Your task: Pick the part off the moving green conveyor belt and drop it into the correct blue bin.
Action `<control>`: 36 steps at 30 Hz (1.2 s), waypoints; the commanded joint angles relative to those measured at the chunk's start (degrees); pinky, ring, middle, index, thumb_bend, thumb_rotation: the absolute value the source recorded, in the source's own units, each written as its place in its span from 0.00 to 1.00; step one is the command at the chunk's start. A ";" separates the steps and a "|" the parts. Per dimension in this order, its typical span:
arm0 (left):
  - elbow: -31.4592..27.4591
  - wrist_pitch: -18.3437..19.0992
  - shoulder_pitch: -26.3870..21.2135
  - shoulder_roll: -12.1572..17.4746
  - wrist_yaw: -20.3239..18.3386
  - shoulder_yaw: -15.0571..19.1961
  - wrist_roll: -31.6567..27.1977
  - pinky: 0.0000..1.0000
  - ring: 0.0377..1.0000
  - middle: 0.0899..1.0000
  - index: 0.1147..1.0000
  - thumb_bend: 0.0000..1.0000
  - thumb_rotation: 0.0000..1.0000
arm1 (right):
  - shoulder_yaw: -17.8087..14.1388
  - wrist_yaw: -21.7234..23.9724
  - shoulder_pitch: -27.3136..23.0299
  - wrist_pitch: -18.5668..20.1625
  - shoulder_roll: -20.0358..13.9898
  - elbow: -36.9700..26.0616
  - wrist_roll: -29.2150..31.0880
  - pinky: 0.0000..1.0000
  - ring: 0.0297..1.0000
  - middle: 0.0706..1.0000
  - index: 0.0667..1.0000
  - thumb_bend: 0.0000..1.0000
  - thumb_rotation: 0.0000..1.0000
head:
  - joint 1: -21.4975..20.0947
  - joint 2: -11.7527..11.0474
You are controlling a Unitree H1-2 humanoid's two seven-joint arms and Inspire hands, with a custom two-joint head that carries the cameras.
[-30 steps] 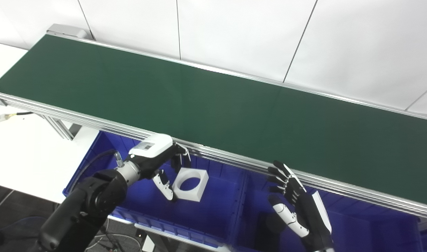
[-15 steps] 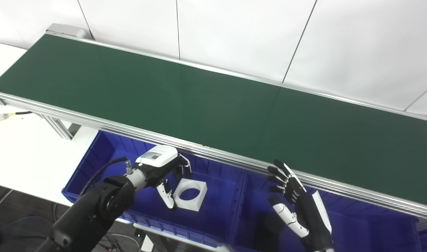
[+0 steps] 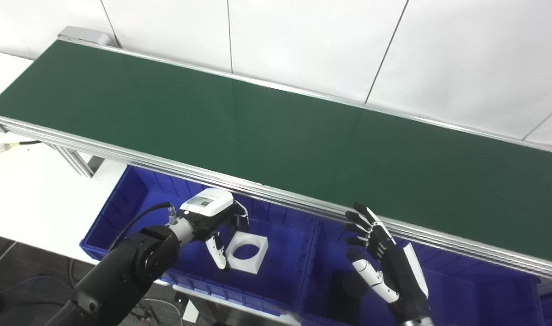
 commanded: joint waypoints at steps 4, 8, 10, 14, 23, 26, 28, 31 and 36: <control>-1.19 -0.64 -1.17 0.05 2.51 0.62 -0.24 0.70 0.61 0.43 0.45 0.52 0.00 | 0.07 -0.08 -0.21 -0.20 0.26 -2.27 0.47 0.71 0.80 0.85 0.91 0.57 0.66 | -0.08 -0.02; -1.95 -0.01 -0.98 0.25 1.84 0.89 -0.78 0.74 0.72 0.70 0.62 0.65 0.08 | 0.06 -0.14 -0.23 -0.71 0.22 -2.01 0.47 0.71 0.80 0.85 0.91 0.56 0.66 | -0.17 -0.04; -2.42 0.58 -0.85 0.27 1.21 1.01 -1.01 0.77 0.76 0.77 0.75 0.75 0.14 | 0.04 -0.20 -0.17 -0.57 0.27 -2.05 0.42 0.71 0.80 0.85 0.91 0.57 0.66 | -0.17 -0.10; -2.94 1.15 -0.80 0.29 0.40 1.19 -1.46 0.80 0.83 0.85 0.85 0.85 0.29 | 0.03 -0.17 -0.12 -0.32 0.33 -2.08 0.58 0.71 0.80 0.85 0.91 0.57 0.66 | -0.21 -0.20; -4.49 0.95 -0.44 0.26 -0.25 1.46 -2.75 0.84 0.84 0.85 0.88 0.99 0.40 | 0.06 -0.21 -0.11 -0.78 0.27 -1.70 0.49 0.71 0.80 0.85 0.91 0.57 0.66 | -0.30 -0.68; -4.81 0.39 -0.31 0.37 0.18 1.44 -3.02 0.83 0.83 0.84 0.87 1.00 0.40 | 0.08 -0.24 -0.08 -0.91 0.37 -1.45 0.62 0.71 0.80 0.85 0.91 0.58 0.66 | -0.48 -0.95; -5.68 0.19 -0.05 0.35 0.28 1.61 -3.55 0.83 0.83 0.84 0.86 1.00 0.38 | 0.11 -0.29 -0.05 -0.95 0.46 -1.25 0.60 0.71 0.80 0.85 0.91 0.58 0.66 | -0.81 -1.36; -7.74 0.53 0.47 0.20 -0.37 2.17 -4.86 0.83 0.82 0.83 0.86 0.99 0.38 | 0.21 -0.40 -0.04 -1.34 0.51 -0.83 0.35 0.71 0.80 0.85 0.91 0.56 0.65 | -1.39 -2.00; -11.12 -0.32 2.41 -0.88 -0.86 4.90 -14.49 0.82 0.82 0.82 0.82 0.95 0.40 | 0.43 -0.64 0.02 -2.15 0.60 -0.04 -0.05 0.71 0.80 0.85 0.91 0.55 0.65 | -2.13 -3.31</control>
